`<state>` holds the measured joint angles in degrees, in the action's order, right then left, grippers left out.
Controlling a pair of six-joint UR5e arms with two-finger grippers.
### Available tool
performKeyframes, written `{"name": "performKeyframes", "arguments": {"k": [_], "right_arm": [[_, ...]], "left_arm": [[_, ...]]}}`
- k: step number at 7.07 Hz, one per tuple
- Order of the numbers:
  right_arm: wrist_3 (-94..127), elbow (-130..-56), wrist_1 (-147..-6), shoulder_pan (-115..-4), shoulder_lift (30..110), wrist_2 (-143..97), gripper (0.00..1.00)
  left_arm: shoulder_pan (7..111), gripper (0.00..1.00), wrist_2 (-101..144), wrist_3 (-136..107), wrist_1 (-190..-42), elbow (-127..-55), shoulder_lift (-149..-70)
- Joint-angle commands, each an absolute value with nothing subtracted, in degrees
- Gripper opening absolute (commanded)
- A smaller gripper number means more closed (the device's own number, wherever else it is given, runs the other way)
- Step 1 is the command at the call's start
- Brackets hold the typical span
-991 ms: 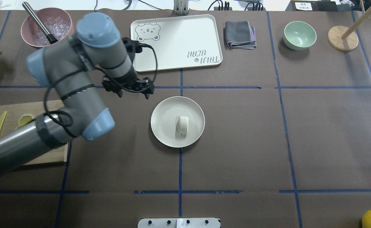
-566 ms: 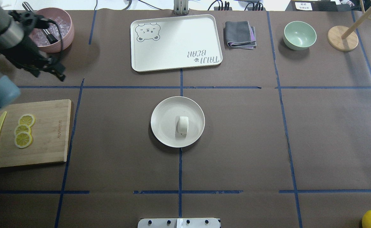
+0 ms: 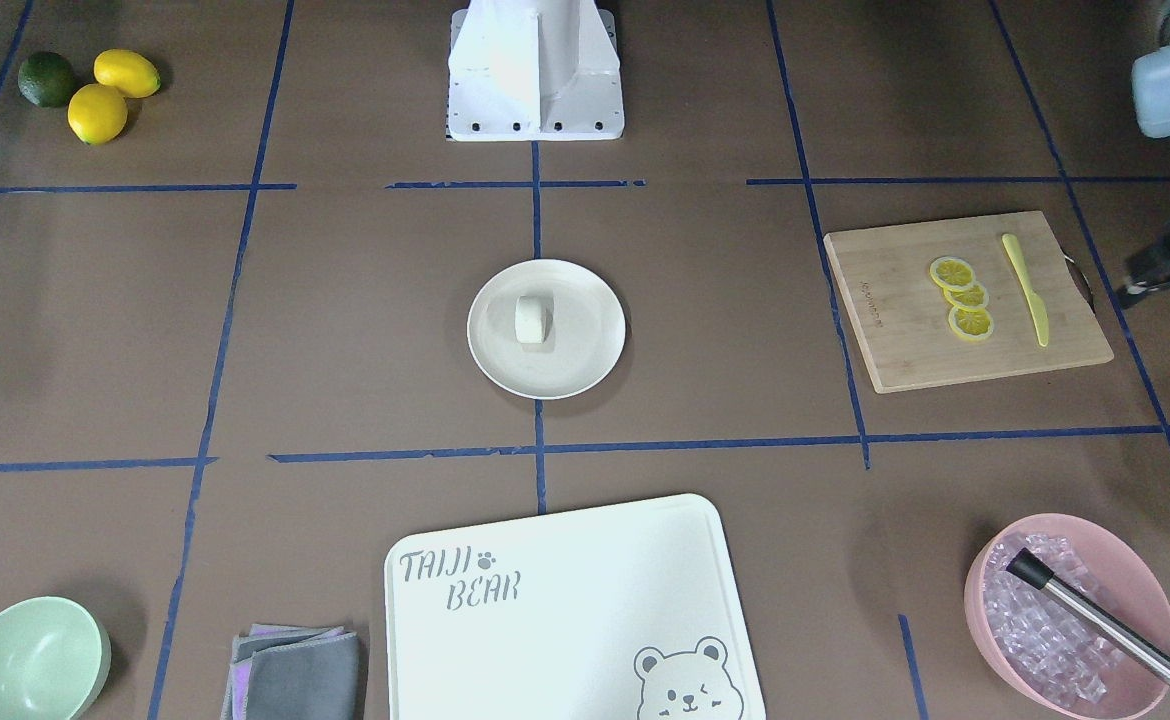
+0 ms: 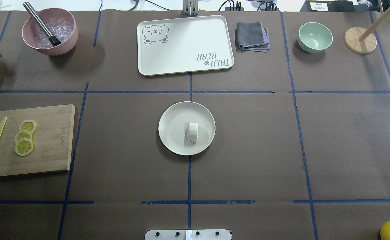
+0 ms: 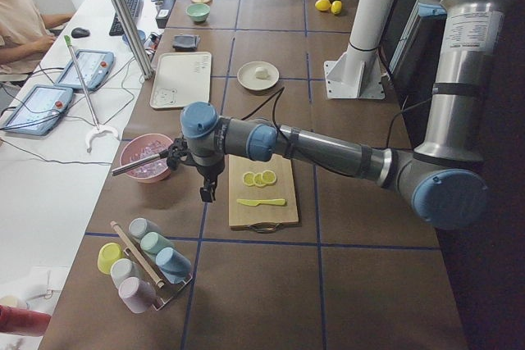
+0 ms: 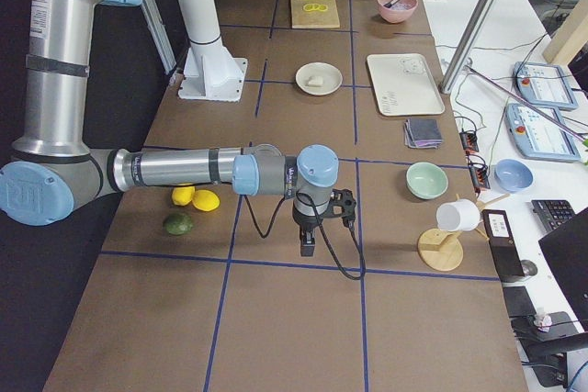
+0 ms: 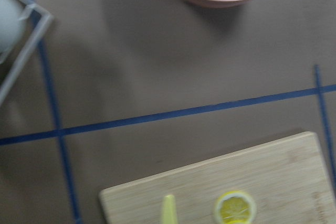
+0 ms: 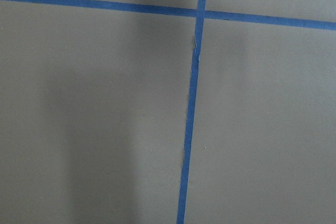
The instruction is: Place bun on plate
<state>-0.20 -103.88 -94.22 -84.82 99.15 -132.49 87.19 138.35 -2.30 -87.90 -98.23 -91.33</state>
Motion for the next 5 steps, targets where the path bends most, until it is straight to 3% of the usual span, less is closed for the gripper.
{"name": "performKeyframes", "arguments": {"k": [1,5], "right_arm": [[-0.2,-103.8,-94.2,-84.8,99.1,-132.5,1.00],[-0.1,-103.9,-94.2,-84.8,98.7,-132.5,1.00]], "left_arm": [[89.1,1.00,138.1,-0.4,-88.2,-98.1,-87.2],[89.1,1.00,138.0,-0.7,-89.0,-98.1,-86.7]]}}
